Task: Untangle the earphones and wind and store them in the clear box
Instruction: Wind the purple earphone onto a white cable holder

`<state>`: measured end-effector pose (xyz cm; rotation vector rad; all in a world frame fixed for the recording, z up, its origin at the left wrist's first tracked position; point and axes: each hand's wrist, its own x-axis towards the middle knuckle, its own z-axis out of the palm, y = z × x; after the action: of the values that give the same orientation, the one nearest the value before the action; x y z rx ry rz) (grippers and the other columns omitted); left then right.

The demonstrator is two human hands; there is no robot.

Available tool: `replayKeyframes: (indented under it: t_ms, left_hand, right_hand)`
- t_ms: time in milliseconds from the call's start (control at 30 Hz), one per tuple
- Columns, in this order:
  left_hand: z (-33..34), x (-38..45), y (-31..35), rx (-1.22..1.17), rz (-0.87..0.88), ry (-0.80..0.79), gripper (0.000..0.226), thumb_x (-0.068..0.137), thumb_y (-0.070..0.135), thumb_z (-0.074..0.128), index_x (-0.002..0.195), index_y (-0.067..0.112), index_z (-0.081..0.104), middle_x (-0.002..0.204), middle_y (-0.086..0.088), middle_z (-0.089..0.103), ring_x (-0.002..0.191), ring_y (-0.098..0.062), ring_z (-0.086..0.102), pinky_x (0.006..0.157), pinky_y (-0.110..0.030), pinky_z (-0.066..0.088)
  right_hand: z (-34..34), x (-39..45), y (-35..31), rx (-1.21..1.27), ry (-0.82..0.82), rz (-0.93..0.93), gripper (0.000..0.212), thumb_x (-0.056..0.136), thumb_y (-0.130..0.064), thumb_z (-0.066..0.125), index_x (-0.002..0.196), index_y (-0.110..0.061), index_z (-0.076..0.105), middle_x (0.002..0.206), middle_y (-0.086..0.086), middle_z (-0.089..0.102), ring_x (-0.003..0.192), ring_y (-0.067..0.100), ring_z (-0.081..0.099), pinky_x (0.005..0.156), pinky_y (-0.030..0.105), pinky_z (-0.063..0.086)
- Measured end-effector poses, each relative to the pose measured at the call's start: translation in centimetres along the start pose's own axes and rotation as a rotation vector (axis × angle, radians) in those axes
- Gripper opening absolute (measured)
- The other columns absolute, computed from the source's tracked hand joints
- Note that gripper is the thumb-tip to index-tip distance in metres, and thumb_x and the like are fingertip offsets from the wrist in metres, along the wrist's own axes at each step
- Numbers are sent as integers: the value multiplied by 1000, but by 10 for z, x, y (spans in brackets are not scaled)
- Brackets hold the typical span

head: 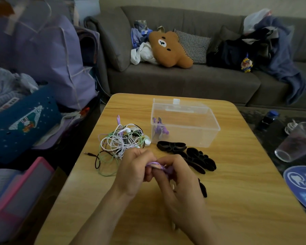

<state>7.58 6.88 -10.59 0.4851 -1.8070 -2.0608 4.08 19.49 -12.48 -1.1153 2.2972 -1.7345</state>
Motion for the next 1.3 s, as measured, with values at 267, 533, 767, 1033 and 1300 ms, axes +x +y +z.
replayKeyframes:
  t_ms: [267, 533, 767, 1033, 1300]
  left_hand:
    - [1, 5, -3, -44, -123, 62, 28, 61, 16, 55, 89, 12, 56, 54, -1, 52, 46, -16, 43, 50, -24, 29]
    - [8, 0, -9, -83, 51, -210, 48, 76, 14, 80, 122, 14, 65, 105, -6, 72, 93, -27, 62, 85, -40, 50]
    - [12, -4, -3, 130, 264, -69, 27, 78, 16, 82, 103, 15, 71, 96, -2, 74, 89, -18, 69, 77, -30, 56]
    - [-23, 54, -16, 1097, 354, 253, 21, 93, 34, 57, 112, 29, 63, 125, 10, 55, 132, -17, 42, 117, -52, 16]
    - [-64, 58, -16, 1083, 51, 305, 44, 85, 28, 71, 126, 21, 56, 123, -6, 55, 104, -29, 58, 80, -40, 50]
  right_hand:
    - [0, -4, -2, -23, -71, 11, 8, 100, -26, 55, 98, -34, 53, 94, -10, 62, 85, 11, 62, 69, 14, 44]
    - [-32, 11, 11, -7, 122, 198, 12, 104, -22, 42, 95, -28, 48, 73, -11, 65, 64, 6, 60, 54, 14, 41]
    - [-33, 10, 9, 111, 109, 202, 14, 104, -14, 44, 94, -21, 52, 68, -12, 59, 55, 5, 49, 53, 23, 41]
    - [-34, 12, 19, 152, 139, 282, 17, 105, -14, 42, 93, -20, 52, 69, -6, 63, 53, 3, 49, 55, 25, 41]
    - [-40, 15, 24, -17, 31, 324, 16, 106, -23, 43, 96, -22, 55, 76, -1, 68, 51, 8, 49, 52, 32, 40]
